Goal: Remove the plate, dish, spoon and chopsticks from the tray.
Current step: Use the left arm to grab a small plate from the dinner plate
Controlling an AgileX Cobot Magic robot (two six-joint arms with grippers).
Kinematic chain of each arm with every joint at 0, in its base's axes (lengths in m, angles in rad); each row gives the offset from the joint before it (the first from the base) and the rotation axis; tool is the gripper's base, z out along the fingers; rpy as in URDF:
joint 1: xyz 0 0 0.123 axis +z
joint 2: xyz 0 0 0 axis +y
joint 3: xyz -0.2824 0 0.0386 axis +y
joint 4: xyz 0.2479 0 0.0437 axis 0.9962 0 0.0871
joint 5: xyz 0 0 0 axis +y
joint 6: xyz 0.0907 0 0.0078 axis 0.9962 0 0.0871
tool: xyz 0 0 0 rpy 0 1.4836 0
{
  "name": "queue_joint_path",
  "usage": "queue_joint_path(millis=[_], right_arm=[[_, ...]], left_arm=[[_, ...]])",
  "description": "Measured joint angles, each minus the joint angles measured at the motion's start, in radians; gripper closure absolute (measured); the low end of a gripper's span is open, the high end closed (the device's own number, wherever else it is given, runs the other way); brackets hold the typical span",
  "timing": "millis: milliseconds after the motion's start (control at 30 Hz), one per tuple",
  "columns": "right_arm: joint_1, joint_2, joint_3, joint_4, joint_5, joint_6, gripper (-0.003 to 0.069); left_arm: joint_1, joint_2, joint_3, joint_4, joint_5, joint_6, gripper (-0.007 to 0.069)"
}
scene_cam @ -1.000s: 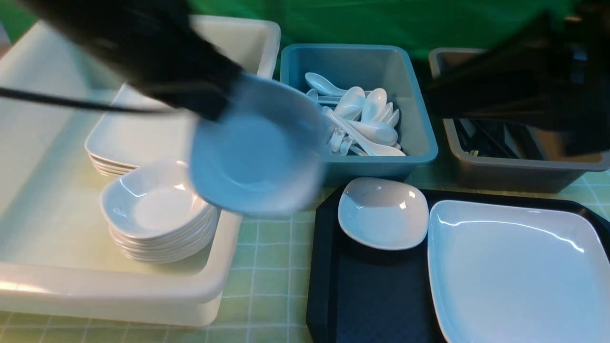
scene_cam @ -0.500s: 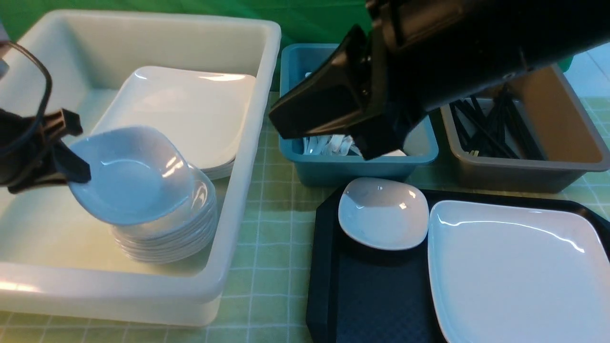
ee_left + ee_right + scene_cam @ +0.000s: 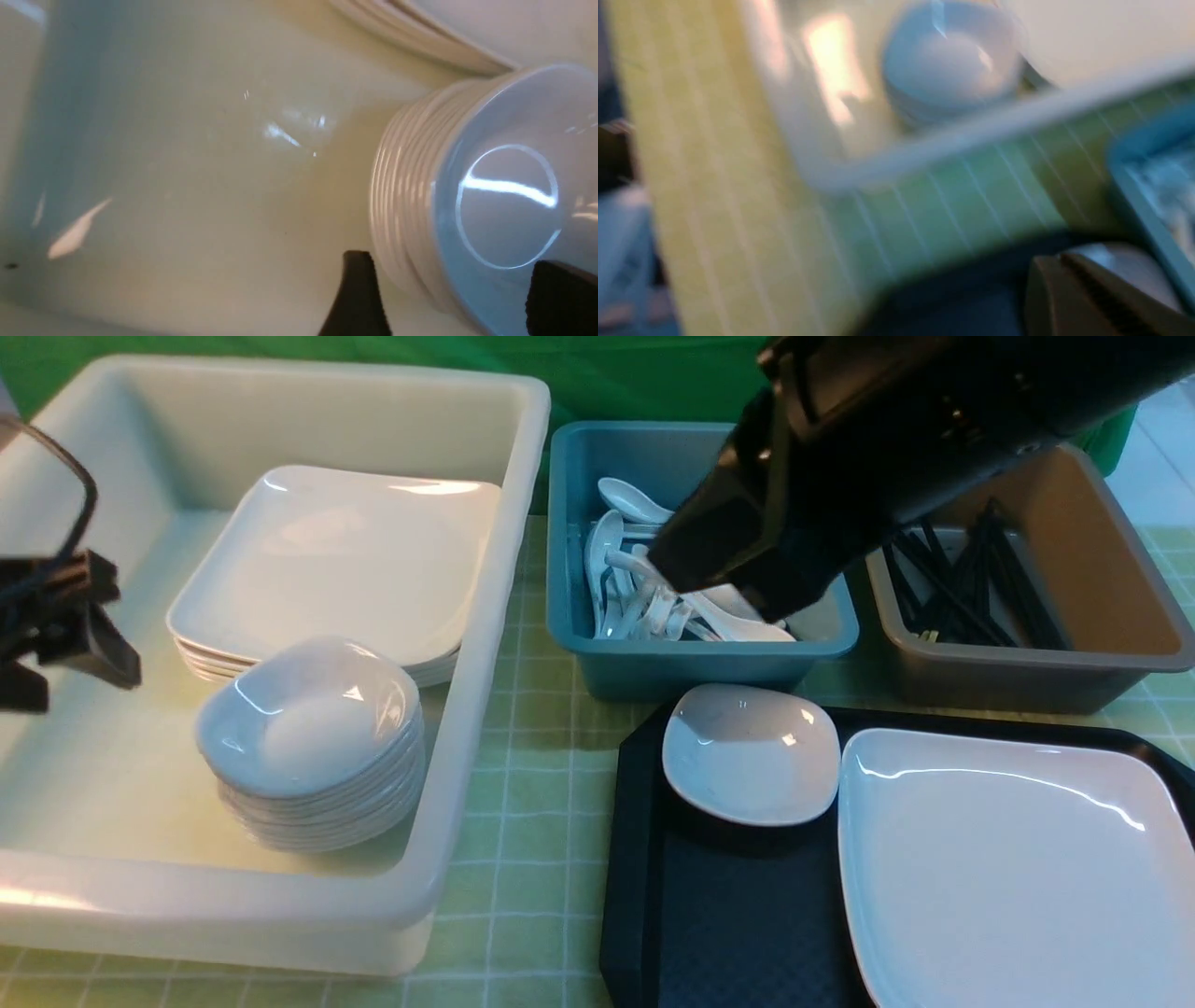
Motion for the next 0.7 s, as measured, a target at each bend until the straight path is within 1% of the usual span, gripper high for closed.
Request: queue_joint_path(millis=[33,100,133,167,233,300,333,400,433,467,500,533,567,600,633,700], right_arm=[[0.000,-0.008,0.001,-0.097,0.021,0.047,0.0664],[-0.001,-0.024,0.026,-0.254,0.043,0.124,0.0664],[-0.002,-0.026,0.026,-0.254,0.045,0.131,0.0664],[-0.014,-0.047,0.071,-0.349,0.049,0.181,0.0664],[-0.045,-0.074,0.130,-0.387,0.053,0.221,0.0664],[-0.098,-0.113,0.207,-0.403,0.047,0.248,0.0664],[-0.122,-0.128,0.248,-0.408,0.041,0.255,0.0664],[-0.193,-0.170,0.327,-0.413,0.018,0.280,0.0664],[-0.213,-0.181,0.356,-0.413,0.011,0.284,0.0664],[-0.241,-0.195,0.383,-0.411,0.009,0.288,0.0664],[-0.289,-0.220,0.425,-0.408,0.004,0.291,0.0664],[-0.295,-0.224,0.425,-0.408,0.004,0.291,0.0664],[-0.344,-0.251,0.471,-0.405,0.004,0.292,0.0664],[-0.369,-0.265,0.487,-0.405,0.002,0.285,0.0664],[-0.386,-0.281,0.505,-0.404,0.002,0.281,0.0664],[-0.417,-0.305,0.525,-0.400,0.004,0.270,0.0662]], left_arm=[[-0.020,-0.017,-0.024,-0.001,0.004,-0.009,0.0230],[-0.114,-0.054,-0.082,-0.032,-0.006,0.006,0.0356],[-0.126,-0.059,-0.086,-0.035,-0.008,0.010,0.0386],[-0.239,-0.066,-0.109,-0.059,-0.035,0.015,0.0516],[-0.372,-0.054,-0.118,-0.068,-0.069,0.020,0.0589],[-0.577,-0.008,-0.124,-0.052,-0.104,0.025,0.0623],[-0.655,0.024,-0.125,-0.033,-0.122,0.017,0.0624],[-0.778,0.098,-0.125,0.023,-0.151,-0.018,0.0615],[-0.833,0.145,-0.128,0.056,-0.163,-0.037,0.0602],[-0.861,0.176,-0.130,0.076,-0.169,-0.046,0.0590],[-0.908,0.238,-0.142,0.111,-0.173,-0.057,0.0557],[-0.921,0.260,-0.147,0.125,-0.175,-0.058,0.0544],[-0.968,0.342,-0.174,0.187,-0.184,-0.049,0.0491],[-0.993,0.399,-0.197,0.239,-0.199,-0.038,0.0428],[-1.011,0.426,-0.208,0.276,-0.209,-0.032,0.0409],[-1.043,0.496,-0.239,0.354,-0.240,-0.024,0.0313]])
